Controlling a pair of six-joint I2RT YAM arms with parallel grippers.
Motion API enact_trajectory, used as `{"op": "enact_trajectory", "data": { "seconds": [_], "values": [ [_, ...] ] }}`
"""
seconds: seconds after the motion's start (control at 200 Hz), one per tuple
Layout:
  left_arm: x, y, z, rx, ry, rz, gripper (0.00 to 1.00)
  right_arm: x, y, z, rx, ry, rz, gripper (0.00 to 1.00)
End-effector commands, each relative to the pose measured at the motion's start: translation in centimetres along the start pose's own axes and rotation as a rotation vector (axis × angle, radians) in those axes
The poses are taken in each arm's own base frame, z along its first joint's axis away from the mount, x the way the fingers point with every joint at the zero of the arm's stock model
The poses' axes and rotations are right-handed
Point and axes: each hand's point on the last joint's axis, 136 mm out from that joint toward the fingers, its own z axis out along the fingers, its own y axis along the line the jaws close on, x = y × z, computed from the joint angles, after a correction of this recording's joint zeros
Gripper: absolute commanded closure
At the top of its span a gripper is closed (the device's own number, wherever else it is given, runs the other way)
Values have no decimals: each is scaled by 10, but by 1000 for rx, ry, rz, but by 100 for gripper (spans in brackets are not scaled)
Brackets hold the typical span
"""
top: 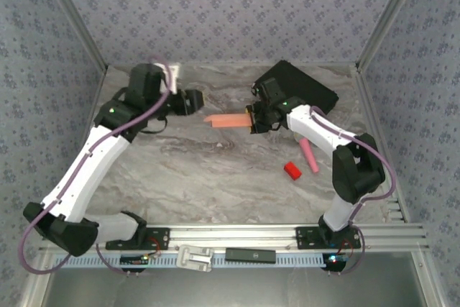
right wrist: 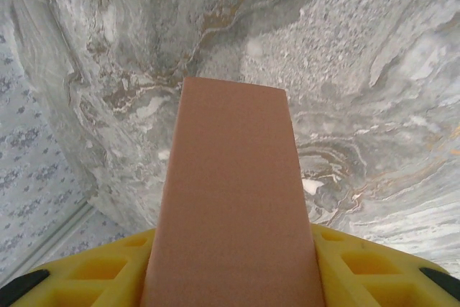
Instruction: Fold the paper box
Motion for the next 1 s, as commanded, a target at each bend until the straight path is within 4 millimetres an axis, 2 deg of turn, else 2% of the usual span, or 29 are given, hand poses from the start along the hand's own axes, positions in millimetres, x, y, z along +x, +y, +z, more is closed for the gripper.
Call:
{"op": "enact_trajectory", "data": {
  "seconds": [0.0, 0.115, 0.26, 0.42, 0.735, 0.919, 0.994],
  "values": [
    [68, 41, 24, -262, 329, 477, 42, 2, -4, -13, 29, 17, -22, 51],
    [81, 48, 48, -327, 435, 595, 45, 2, -5, -14, 40, 29, -24, 51],
    [66, 49, 60, -392, 380, 675, 42, 1, -7, -13, 53, 53, -11, 51],
    [64, 45, 73, -422, 387, 769, 43, 2, -8, -8, 67, 88, 6, 53],
    [64, 37, 85, -404, 397, 790, 52, 7, -7, 0, 72, 132, 30, 53],
    [67, 30, 93, -371, 425, 772, 71, 9, -7, 0, 70, 141, 35, 53],
    [70, 28, 94, -365, 434, 770, 71, 8, -6, -1, 67, 143, 41, 53]
  ]
}}
